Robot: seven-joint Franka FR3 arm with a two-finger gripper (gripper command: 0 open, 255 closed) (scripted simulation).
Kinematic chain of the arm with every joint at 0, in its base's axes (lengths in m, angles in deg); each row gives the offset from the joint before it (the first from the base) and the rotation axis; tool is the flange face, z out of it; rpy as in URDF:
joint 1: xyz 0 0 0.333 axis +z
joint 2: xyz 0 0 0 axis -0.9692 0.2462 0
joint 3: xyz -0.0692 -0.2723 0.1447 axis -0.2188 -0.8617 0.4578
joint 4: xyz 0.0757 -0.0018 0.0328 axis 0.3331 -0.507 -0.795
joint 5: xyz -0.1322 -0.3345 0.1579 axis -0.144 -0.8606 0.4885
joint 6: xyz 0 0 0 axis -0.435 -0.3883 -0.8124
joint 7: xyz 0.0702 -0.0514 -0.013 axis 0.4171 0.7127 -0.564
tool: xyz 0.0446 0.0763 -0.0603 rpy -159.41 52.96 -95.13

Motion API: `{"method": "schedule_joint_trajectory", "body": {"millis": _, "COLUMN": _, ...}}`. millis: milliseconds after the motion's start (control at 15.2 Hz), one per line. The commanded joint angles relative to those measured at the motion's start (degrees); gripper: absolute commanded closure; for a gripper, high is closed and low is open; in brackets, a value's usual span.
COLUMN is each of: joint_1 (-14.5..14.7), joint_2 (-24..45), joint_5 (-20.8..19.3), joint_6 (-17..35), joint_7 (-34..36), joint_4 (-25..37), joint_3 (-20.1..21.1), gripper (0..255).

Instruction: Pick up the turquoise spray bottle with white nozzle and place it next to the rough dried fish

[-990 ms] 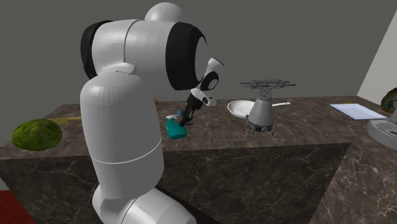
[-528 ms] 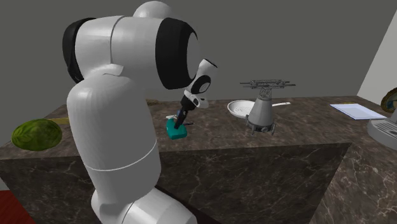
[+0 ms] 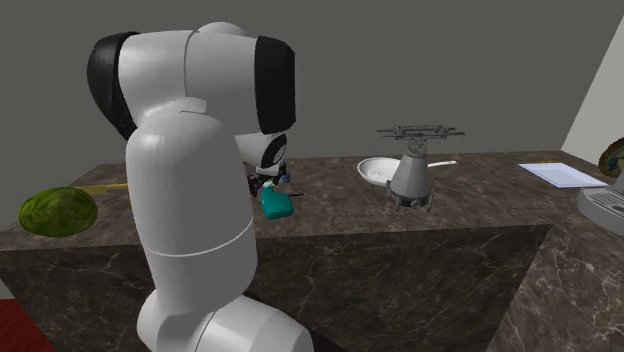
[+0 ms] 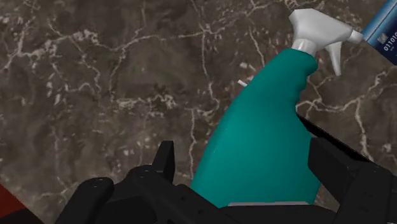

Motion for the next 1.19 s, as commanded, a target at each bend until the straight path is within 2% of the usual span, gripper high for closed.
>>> {"method": "schedule_joint_trajectory", "body": {"millis": 0, "joint_1": 2.5, "joint_2": 3.5, "joint_5": -13.4, "joint_6": 6.5, "joint_7": 23.6, "joint_4": 1.3, "joint_3": -0.6, "gripper": 0}}
{"method": "schedule_joint_trajectory", "body": {"millis": 132, "joint_1": 8.2, "joint_2": 7.7, "joint_5": -30.5, "joint_6": 8.1, "joint_7": 48.1, "joint_4": 5.2, "joint_3": -6.0, "gripper": 0}}
{"method": "schedule_joint_trajectory", "body": {"millis": 198, "joint_1": 11.0, "joint_2": 9.3, "joint_5": -35.9, "joint_6": 7.6, "joint_7": 56.3, "joint_4": 7.1, "joint_3": -8.8, "gripper": 0}}
{"method": "schedule_joint_trajectory", "body": {"millis": 660, "joint_1": 17.3, "joint_2": 14.7, "joint_5": -36.3, "joint_6": 11.0, "joint_7": 56.7, "joint_4": 9.3, "joint_3": -15.5, "gripper": 0}}
{"method": "schedule_joint_trajectory", "body": {"millis": 1122, "joint_1": 17.7, "joint_2": 15.1, "joint_5": -36.3, "joint_6": 11.3, "joint_7": 56.7, "joint_4": 9.6, "joint_3": -15.9, "gripper": 0}}
